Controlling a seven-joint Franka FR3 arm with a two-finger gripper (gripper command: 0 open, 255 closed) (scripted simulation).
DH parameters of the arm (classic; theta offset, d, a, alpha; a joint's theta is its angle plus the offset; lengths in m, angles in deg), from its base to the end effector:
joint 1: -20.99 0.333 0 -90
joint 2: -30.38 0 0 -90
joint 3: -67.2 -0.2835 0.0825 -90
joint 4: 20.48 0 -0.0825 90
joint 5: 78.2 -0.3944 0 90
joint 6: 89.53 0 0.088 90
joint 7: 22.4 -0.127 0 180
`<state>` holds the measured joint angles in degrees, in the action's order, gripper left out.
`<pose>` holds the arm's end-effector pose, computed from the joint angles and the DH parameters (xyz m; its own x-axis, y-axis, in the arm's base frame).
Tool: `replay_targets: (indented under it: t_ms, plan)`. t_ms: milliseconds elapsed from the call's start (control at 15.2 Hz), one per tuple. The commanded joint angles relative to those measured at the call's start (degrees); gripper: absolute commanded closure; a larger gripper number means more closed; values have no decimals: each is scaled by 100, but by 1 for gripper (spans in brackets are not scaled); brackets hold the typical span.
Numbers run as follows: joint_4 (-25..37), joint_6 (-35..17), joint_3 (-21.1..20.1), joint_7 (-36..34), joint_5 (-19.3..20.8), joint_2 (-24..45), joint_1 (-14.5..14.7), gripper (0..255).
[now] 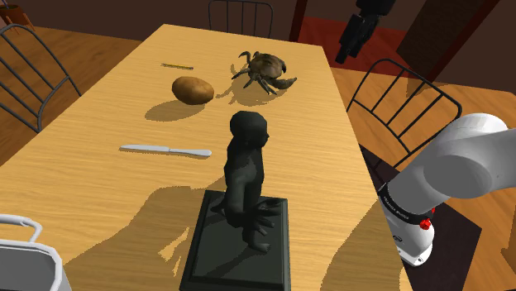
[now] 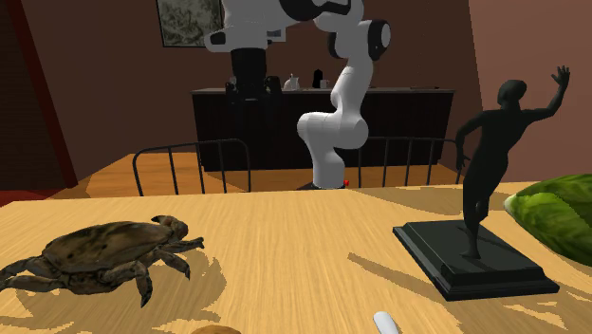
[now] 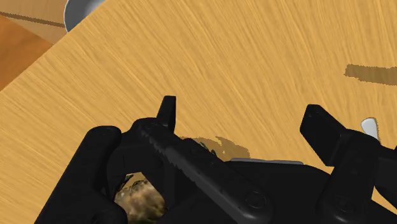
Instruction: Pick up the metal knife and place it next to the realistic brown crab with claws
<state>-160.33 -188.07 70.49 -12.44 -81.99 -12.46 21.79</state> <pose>0.3607 -0.0095 0.5062 0.9901 0.1335 0.0428 0.1372 -0.9856 -0.0986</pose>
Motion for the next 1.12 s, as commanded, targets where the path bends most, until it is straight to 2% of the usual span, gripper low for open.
replay_targets:
  t_ms: [0, 528, 1056]
  plan:
    - [0, 0, 0, 0, 0, 0, 0, 0]
    - [692, -543, -676, -257, -233, 1451, 502, 0]
    - [1697, -833, -1303, -558, -183, 2980, 884, 0]
